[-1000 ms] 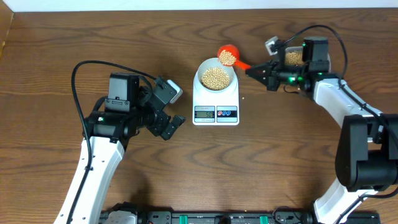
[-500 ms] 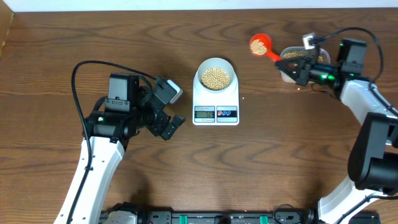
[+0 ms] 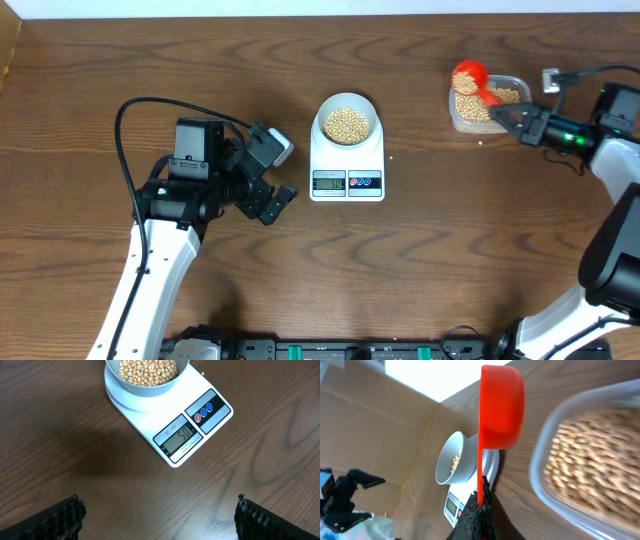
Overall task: Scoop item into bowl and weigh 50g on scale
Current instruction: 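Move the red scoop right back over the soybean tub with the right gripper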
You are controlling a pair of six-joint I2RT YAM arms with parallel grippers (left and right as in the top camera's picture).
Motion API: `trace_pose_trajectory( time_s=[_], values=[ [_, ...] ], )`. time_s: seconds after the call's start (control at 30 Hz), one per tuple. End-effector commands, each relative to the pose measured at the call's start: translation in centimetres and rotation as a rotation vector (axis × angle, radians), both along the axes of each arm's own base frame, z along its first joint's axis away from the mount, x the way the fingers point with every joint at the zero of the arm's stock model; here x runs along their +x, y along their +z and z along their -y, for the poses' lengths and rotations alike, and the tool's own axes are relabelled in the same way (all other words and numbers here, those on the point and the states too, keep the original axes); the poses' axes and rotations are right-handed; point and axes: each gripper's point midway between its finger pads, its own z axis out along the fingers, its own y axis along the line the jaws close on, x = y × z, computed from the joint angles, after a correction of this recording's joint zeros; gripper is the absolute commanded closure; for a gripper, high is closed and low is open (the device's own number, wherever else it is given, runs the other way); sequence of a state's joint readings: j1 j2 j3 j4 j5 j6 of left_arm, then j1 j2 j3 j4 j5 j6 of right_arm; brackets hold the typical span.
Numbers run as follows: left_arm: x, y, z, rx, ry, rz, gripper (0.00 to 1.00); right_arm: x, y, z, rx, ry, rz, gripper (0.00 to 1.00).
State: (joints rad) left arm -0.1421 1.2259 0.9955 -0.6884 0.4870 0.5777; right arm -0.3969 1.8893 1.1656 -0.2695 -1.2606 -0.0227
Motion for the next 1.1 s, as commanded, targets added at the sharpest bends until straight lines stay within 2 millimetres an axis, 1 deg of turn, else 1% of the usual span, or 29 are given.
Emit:
trace_pose_trajectory(
  time_s=[0.0, 0.07, 0.23, 0.33, 0.47, 0.6, 0.67, 0.7, 0.77, 0.83, 0.9, 1.07],
  values=[
    [0.4, 0.9, -0.1, 0.01, -0.003, 0.031, 0.02, -0.7, 1.1, 1.8, -0.029, -0.018, 0.075, 0.99],
    [0.4, 0.9, -0.1, 0.01, -0.003, 0.031, 0.02, -0.6, 0.4, 2.8, -0.085, -0.041, 0.086, 0.99],
    [0.4, 0.9, -0.1, 0.01, -0.003, 0.031, 0.02, 0.0, -2.8, 5.0, -0.323, -0.103, 0.062, 0.98],
    [0.4, 0.9, -0.1, 0.01, -0.003, 0.031, 0.02, 0.2, -3.7, 5.9, -0.432, -0.105, 0.085, 0.98],
    [0.4, 0.9, -0.1, 0.01, -0.003, 0.031, 0.02, 0.4, -3.2, 6.2, -0.47, -0.11, 0.118, 0.99],
    [0.4, 0.9, -0.1, 0.01, -0.003, 0.031, 0.02, 0.5, -2.3, 7.5, -0.567, -0.16, 0.115, 0.98],
    [0.4, 0.9, -0.1, 0.01, -0.003, 0.031, 0.02, 0.5, -1.2, 8.0, -0.623, -0.177, 0.142, 0.99],
    [0.4, 0.9, -0.1, 0.01, -0.003, 0.031, 0.02, 0.5, -0.4, 8.1, -0.645, -0.181, 0.166, 0.99],
    [0.4, 0.9, -0.1, 0.01, -0.003, 0.031, 0.02, 0.4, 1.0, 7.9, -0.67, -0.186, 0.199, 0.99],
    [0.4, 0.9, -0.1, 0.01, -0.003, 0.031, 0.02, 0.3, 1.7, 7.8, -0.711, -0.19, 0.211, 0.99],
    [0.4, 0.9, -0.1, 0.01, -0.003, 0.031, 0.02, 0.1, 1.5, 7.8, -0.765, -0.187, 0.194, 0.99],
    [0.4, 0.9, -0.1, 0.01, -0.003, 0.031, 0.02, -0.1, -0.3, 6.8, -0.881, -0.145, 0.136, 0.99]
  ],
)
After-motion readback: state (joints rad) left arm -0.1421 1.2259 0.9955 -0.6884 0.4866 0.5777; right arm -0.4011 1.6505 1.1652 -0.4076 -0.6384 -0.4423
